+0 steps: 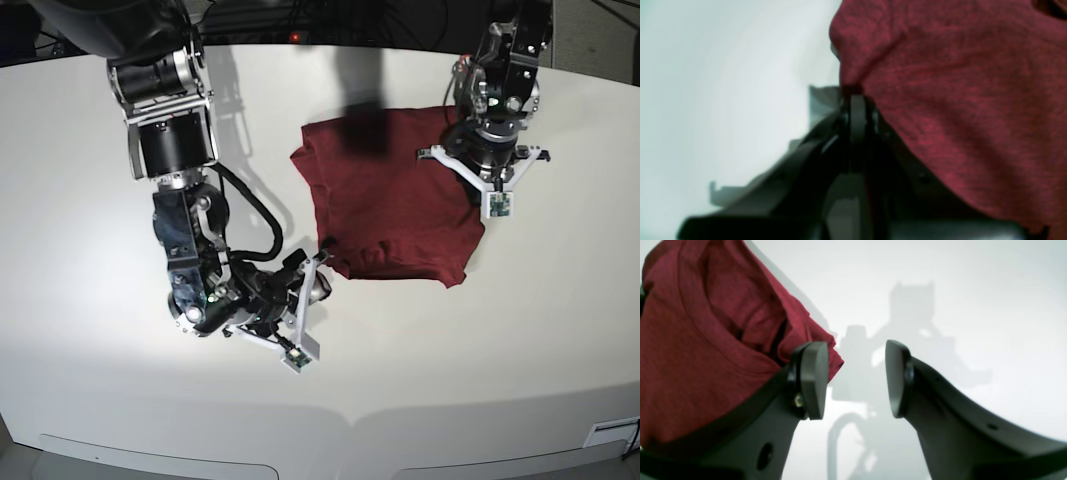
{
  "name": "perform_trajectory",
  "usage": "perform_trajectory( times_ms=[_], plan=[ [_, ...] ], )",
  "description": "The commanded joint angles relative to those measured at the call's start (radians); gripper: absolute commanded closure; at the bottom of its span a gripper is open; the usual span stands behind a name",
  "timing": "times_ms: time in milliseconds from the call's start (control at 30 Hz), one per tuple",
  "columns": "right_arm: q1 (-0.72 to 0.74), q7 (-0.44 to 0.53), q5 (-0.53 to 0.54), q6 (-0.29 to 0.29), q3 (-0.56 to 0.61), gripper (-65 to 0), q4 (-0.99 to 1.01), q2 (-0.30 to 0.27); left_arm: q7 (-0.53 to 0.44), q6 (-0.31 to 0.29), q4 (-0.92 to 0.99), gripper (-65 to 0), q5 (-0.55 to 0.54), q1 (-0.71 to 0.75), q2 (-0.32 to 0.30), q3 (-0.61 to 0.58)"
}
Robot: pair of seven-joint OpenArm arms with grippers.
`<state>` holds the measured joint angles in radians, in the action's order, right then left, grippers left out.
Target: Fold the T-shirt properly
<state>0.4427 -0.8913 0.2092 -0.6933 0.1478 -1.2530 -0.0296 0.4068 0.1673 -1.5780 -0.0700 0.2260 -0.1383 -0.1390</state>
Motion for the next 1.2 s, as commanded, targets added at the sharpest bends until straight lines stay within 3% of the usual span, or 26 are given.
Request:
perform_trajectory(
  times_ms=[0,67,133,200,400,533,667,867,1000,1167],
  plan=[
    [0.037,0.023,0.008,-0.005,-0.029,-25.0,-0.039,-0.001,-0.027,0.032,-0.054,0.0,0.027,-0.002,-0.004,0.0],
    [0.036,0.011,0.011,-0.005,-0.093,-23.2,-0.074,-0.001,-0.037,0.08,-0.127,0.0,0.051,0.026,-0.004,0.0],
    [0.035,-0.014,0.023,-0.005,-0.174,-23.2,-0.112,-0.001,-0.06,0.084,-0.202,0.0,0.055,0.063,-0.009,0.0],
    [0.027,-0.067,0.109,-0.005,-0.268,-22.9,-0.159,-0.002,-0.104,0.084,-0.266,0.0,0.055,0.107,-0.013,0.0],
    [-0.064,-0.201,0.376,-0.005,-0.472,-10.2,-0.332,-0.064,-0.146,0.083,-0.416,0.0,0.056,0.206,-0.015,0.002],
    [-0.179,-0.235,0.432,-0.005,-0.515,0.0,-0.446,-0.122,-0.146,0.083,-0.46,0.0,0.082,0.257,-0.015,0.002],
    [-0.325,-0.234,0.5,-0.005,-0.555,0.0,-0.544,-0.167,-0.151,0.082,-0.464,0.0,0.082,0.312,-0.015,0.002],
    [-0.549,-0.232,0.597,-0.005,-0.65,0.0,-0.698,-0.167,-0.185,0.027,-0.464,0.0,0.099,0.42,-0.058,0.002],
    [-0.713,-0.23,0.66,-0.005,-0.716,0.0,-0.766,-0.166,-0.2,0.026,-0.464,0.0,0.097,0.501,-0.111,0.002],
    [-0.934,-0.113,0.651,-0.005,-0.787,0.0,-0.781,-0.119,-0.206,0.026,-0.464,0.0,0.096,0.597,-0.187,0.002]
  ],
)
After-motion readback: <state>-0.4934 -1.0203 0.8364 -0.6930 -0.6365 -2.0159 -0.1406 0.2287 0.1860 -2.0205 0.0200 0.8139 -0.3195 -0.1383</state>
